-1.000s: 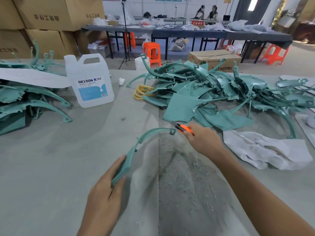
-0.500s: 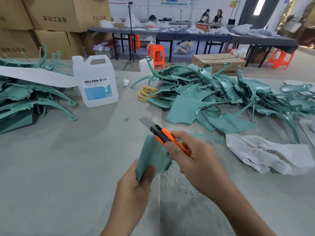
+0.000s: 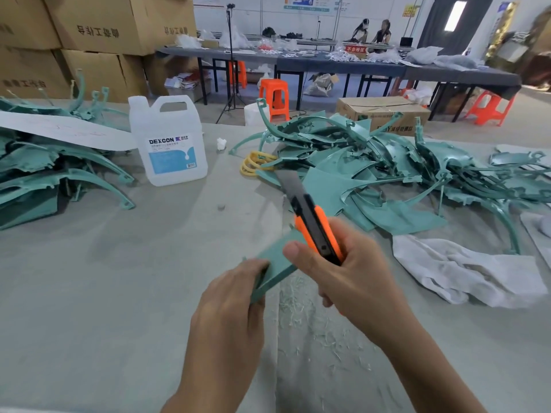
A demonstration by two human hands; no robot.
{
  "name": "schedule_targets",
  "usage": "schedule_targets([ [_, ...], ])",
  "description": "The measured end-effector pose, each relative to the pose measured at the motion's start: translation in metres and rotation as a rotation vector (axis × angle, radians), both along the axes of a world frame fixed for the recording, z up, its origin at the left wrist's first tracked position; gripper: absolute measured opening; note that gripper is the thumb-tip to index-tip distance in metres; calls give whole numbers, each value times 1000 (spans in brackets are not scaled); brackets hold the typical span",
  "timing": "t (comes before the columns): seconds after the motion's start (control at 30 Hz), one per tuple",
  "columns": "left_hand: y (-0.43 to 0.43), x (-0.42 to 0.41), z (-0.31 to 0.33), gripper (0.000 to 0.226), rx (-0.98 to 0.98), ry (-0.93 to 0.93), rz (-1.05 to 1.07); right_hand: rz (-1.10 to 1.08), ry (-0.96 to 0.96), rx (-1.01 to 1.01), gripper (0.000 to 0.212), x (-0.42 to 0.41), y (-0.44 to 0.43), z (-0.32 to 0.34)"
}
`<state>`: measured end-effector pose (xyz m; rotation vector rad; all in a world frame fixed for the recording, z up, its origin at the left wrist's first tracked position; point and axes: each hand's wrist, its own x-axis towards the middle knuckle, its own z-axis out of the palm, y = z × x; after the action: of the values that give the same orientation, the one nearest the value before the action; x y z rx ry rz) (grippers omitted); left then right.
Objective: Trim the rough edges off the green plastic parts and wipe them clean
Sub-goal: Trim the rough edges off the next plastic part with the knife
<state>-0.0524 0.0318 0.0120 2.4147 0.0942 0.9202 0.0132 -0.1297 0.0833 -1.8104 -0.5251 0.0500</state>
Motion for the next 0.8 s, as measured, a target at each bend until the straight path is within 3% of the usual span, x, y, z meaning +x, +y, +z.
schedule_targets([
  [0.07, 2, -1, 6, 39, 18, -72, -50, -49, -4, 106, 11, 2, 3, 3],
  [0.1, 4, -3, 10, 50, -50, -44, -89, -66, 3, 156, 5, 4, 2, 3],
  [0.13, 4, -5, 14, 65, -180, 8, -124, -78, 16, 194, 8, 6, 0, 2],
  [0.23, 6, -10, 21, 101, -884, 70, -215, -41, 90, 255, 22, 12, -7, 2],
  [0.27, 10, -9, 21, 97, -1089, 103, -283, -4, 110, 240, 21, 14, -9, 2],
  [0.33, 18, -7, 18, 64, -1331, 241, -433, 75, 128, 163, 21, 18, -12, 0],
  [0.4, 25, -6, 16, 42, -1325, 375, -484, 144, 138, 80, 20, 23, -14, -4],
  [0.47, 28, -2, 14, 38, -1190, 423, -421, 140, 122, 33, 18, 24, -13, -7],
  [0.63, 26, 14, 15, 43, -1163, 288, -118, -77, -40, -87, 16, 15, -17, -36],
  [0.8, 27, 24, 21, 32, -1272, 153, -133, 13, -29, -122, 37, -14, -22, -68],
])
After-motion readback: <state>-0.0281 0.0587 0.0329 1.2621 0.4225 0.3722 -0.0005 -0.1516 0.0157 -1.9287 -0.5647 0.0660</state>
